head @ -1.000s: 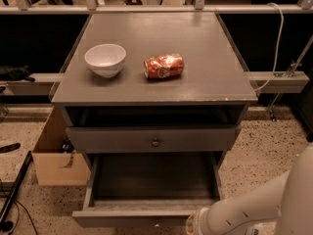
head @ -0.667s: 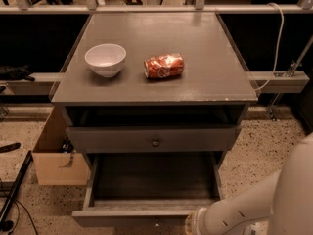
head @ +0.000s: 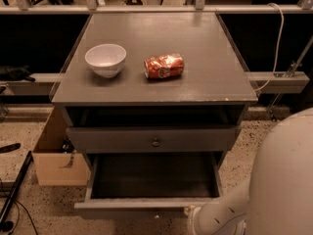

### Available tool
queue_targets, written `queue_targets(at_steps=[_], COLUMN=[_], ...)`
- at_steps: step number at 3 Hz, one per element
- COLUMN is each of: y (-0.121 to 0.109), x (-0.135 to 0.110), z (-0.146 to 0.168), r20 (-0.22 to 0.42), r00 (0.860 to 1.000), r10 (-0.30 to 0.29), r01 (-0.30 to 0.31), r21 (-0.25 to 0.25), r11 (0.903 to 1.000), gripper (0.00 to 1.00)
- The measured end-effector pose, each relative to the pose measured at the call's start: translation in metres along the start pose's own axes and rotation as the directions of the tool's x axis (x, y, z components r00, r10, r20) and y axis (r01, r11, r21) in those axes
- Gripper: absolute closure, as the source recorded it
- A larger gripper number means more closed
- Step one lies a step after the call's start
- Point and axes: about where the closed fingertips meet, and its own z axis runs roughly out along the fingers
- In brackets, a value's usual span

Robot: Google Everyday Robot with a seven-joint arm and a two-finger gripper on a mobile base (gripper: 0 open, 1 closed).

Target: Close middle drawer

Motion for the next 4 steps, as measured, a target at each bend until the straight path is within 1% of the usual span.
queue_targets(at_steps=[1, 2, 3, 4], y=[0.002, -0.043, -0.087, -0.088], x=[0.0, 0.006, -0.002, 0.001], z=[-0.001, -0.009, -0.016, -0.017], r20=[0.0, 0.0, -0.01, -0.015], r00=[1.0, 1.0, 0.998, 0.998], r10=[0.0, -0.025, -0.066, -0.059], r01=[0.0, 0.025, 0.066, 0.06], r21=[0.0, 0.029, 0.056, 0.058], r11=[1.0, 0.9993, 0.9962, 0.9965], gripper=[0.18, 0.5, 0.73, 0.96])
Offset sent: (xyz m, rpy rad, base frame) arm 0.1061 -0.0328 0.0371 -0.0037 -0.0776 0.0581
